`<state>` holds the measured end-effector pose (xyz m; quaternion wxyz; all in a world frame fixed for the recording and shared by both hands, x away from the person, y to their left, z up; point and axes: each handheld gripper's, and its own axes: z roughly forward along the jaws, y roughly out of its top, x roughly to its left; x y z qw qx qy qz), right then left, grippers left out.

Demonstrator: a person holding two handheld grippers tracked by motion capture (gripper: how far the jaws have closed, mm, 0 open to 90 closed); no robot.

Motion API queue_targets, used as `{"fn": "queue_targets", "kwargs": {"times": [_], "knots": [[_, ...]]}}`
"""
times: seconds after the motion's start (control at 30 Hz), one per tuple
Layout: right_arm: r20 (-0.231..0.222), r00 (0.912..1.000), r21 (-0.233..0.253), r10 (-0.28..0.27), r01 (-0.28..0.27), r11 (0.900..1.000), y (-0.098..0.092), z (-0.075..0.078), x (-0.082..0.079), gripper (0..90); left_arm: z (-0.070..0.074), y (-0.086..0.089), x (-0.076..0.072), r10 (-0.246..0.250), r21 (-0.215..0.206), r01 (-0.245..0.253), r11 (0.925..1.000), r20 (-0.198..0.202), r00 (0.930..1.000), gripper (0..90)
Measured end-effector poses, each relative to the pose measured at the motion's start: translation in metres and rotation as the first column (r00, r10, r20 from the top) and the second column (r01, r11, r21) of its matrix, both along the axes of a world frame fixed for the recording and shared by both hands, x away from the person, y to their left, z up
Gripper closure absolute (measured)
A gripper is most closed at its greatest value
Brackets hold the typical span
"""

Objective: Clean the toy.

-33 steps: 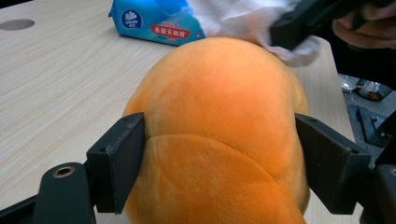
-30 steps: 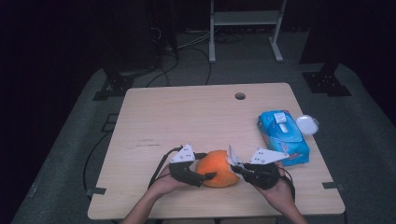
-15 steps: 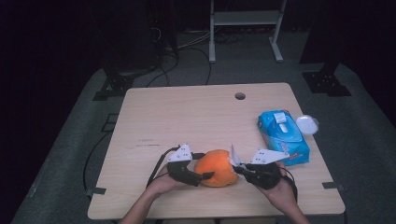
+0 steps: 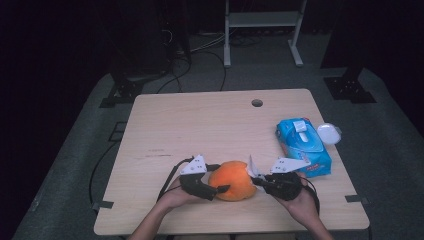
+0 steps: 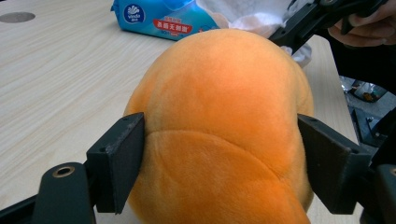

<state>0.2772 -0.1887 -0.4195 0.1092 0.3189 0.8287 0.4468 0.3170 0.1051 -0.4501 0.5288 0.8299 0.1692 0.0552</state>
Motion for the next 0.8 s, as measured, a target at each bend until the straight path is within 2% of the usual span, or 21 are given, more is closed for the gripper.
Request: {"fn": "queue_targets", "kwargs": {"times": [0.03, 0.07, 0.1, 0.17, 0.2, 0.23, 0.27, 0.33, 0.43, 0.47, 0.57, 0.6, 0.63, 0.73, 0.8], "knots": [[0.000, 1.0000, 0.000, 0.000, 0.000, 1.000, 0.000, 0.000, 0.000, 84.5, 0.000, 0.000, 0.000, 0.000, 0.000, 0.000, 1.0000, 0.000, 1.0000, 20.8], [0.001, 0.9998, -0.029, -0.020, 0.020, 0.999, -0.003, -0.001, 0.001, 84.5, 0.000, 0.000, 0.000, 0.000, -0.003, 0.000, 1.0000, -0.003, 1.0000, 20.9], [-0.005, 0.9996, -0.032, -0.029, 0.029, 0.999, -0.004, -0.002, 0.001, 84.5, 0.000, 0.000, 0.000, -0.002, -0.004, 0.002, 1.0000, -0.004, 1.0000, 20.8], [-0.003, 0.9995, -0.028, -0.033, 0.033, 0.999, -0.004, -0.001, 0.001, 84.5, 0.000, 0.000, 0.000, -0.002, -0.001, 0.002, 1.0000, -0.004, 1.0000, 20.9], [0.021, 0.9994, -0.013, -0.027, 0.027, 1.000, -0.002, 0.003, -0.001, 84.5, 0.000, 0.000, 0.000, -0.003, -0.002, 0.003, 1.0000, -0.004, 1.0000, 20.8], [0.021, 0.9994, -0.013, -0.027, 0.027, 1.000, -0.002, 0.003, -0.001, 84.5, -0.001, 0.000, 0.000, -0.004, -0.003, 0.004, 1.0000, -0.003, 1.0000, 20.8], [0.034, 0.9993, 0.013, -0.015, 0.015, 1.000, 0.002, 0.008, -0.002, 84.4, -0.001, 0.001, 0.001, -0.005, -0.003, 0.005, 1.0000, -0.001, 1.0000, 20.9], [0.038, 0.9992, -0.004, -0.011, 0.011, 1.000, 0.005, 0.007, -0.001, 84.2, -0.001, 0.002, 0.002, 0.000, -0.001, 0.000, 1.0000, -0.003, 1.0000, 21.0], [0.015, 0.9998, -0.009, -0.015, 0.015, 1.000, 0.003, 0.001, 0.003, 84.1, -0.001, 0.003, 0.004, 0.007, -0.007, -0.007, 1.0000, -0.012, 0.9999, 21.0], [-0.014, 0.9993, -0.011, -0.036, 0.036, 0.999, -0.003, -0.003, 0.006, 84.2, -0.001, 0.004, 0.004, 0.009, -0.010, -0.009, 0.9999, -0.018, 0.9998, 21.0], [-0.010, 0.9986, -0.005, -0.052, 0.051, 0.999, -0.006, -0.002, 0.006, 84.2, -0.001, 0.003, 0.004, 0.008, -0.014, -0.008, 0.9999, -0.021, 0.9997, 21.0], [0.011, 0.9987, 0.032, -0.049, 0.049, 0.998, -0.004, 0.005, 0.003, 84.2, -0.001, -0.001, 0.001, 0.001, -0.015, -0.001, 0.9999, -0.014, 0.9999, 21.1], [0.011, 0.9987, 0.032, -0.049, 0.049, 0.998, -0.004, 0.005, 0.003, 84.2, -0.001, -0.001, 0.001, 0.001, -0.015, -0.001, 0.9999, -0.014, 0.9999, 21.0], [0.064, 0.9977, 0.064, -0.020, 0.016, 0.998, 0.006, 0.018, -0.004, 84.0, 0.002, -0.012, -0.007, -0.016, 0.024, 0.015, 0.9996, 0.032, 0.9993, 20.9], [0.061, 0.9981, 0.059, -0.012, 0.009, 0.998, 0.008, 0.018, -0.005, 83.6, 0.002, -0.012, -0.008, -0.015, 0.029, 0.015, 0.9995, 0.034, 0.9993, 20.9]]}}
